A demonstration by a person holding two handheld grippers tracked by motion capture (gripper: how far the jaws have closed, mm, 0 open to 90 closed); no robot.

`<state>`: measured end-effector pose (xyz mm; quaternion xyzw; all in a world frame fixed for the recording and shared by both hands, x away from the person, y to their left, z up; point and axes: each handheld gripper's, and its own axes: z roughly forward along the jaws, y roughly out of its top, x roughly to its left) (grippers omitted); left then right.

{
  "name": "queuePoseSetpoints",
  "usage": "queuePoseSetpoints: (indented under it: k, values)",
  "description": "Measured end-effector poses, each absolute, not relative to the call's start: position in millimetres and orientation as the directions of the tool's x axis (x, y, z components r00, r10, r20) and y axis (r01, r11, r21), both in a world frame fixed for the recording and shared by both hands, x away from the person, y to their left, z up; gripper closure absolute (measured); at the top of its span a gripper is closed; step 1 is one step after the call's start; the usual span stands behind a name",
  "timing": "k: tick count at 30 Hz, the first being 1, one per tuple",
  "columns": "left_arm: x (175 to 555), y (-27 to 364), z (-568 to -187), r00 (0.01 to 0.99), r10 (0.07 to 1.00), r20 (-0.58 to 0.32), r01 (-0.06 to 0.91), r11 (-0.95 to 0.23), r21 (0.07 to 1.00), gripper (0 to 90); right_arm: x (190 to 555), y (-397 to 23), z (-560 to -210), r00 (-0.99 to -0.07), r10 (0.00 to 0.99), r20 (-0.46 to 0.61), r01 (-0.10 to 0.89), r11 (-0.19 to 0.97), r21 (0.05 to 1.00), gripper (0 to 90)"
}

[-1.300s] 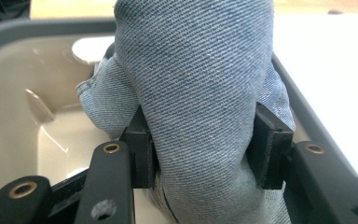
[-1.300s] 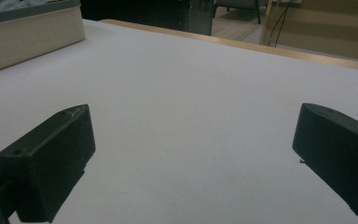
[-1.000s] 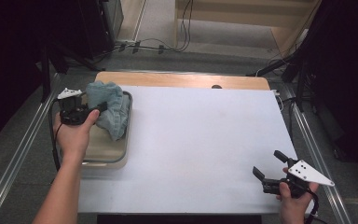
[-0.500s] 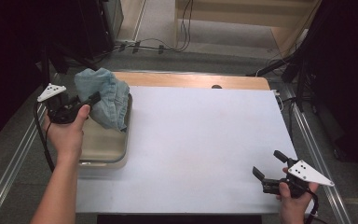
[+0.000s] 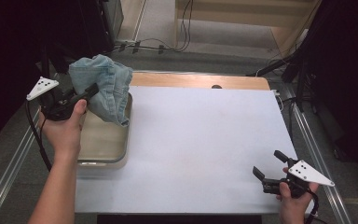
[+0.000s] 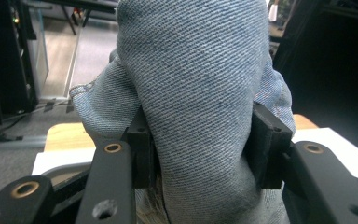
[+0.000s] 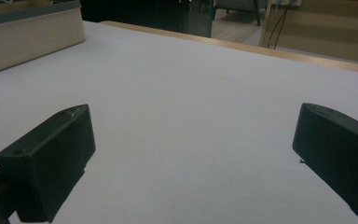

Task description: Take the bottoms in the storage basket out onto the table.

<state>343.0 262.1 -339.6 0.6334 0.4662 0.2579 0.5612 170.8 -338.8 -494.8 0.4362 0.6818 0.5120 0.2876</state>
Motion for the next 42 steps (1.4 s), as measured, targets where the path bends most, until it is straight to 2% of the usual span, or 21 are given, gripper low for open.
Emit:
queuePoseSetpoints:
  k: [17,42]
  values:
    - [333,236,-320,0.518,0.831,-0.203,0.254,0.077,0.964,50.4,171,-340,-495,-0.451,0.891,0.055,0.299,0.093,0.950,0.0]
    - [327,184,-319,0.625,0.754,-0.202,0.243,0.058,0.968,50.2,171,-342,-495,-0.451,0.891,0.057,0.297,0.090,0.951,0.0]
